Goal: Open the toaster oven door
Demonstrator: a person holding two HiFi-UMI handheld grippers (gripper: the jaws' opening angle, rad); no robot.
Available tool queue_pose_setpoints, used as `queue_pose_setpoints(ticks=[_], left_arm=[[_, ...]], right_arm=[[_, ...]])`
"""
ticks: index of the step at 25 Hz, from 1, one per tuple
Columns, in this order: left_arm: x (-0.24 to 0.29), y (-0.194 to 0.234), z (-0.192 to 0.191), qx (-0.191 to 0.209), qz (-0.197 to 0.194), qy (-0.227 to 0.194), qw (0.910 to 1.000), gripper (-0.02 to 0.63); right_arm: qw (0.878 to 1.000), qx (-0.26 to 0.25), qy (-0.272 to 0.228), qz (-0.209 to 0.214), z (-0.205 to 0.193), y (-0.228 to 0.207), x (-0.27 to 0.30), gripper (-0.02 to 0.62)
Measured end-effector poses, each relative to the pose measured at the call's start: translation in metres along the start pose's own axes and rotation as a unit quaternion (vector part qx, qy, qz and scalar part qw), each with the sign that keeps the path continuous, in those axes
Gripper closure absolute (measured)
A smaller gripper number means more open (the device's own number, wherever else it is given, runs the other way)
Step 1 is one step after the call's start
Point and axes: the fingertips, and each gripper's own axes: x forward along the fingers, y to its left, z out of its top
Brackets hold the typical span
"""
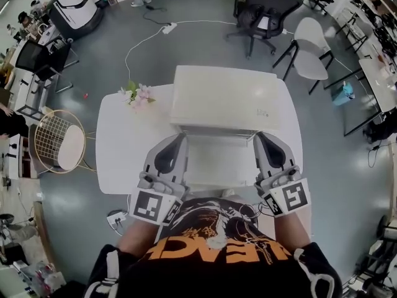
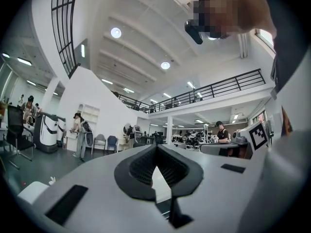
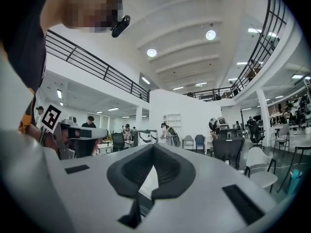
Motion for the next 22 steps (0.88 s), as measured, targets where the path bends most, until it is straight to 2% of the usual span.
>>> queue_pose_setpoints(ticks=[16,22], left_arm=[[-0.005,-0.004,-0.004,0.005,0.010,0.006,0.9999,0.588],[-0.011,0.007,-0.009,0.002,0.018,0.012,0.9998,0.588]], right_arm=[[1.000,0.002,0.011,0.017,-0.008,0.004,0.002,0.581],[1.000,0.003,0.014,0.026,-0.011,0.013,0.011,0.581]])
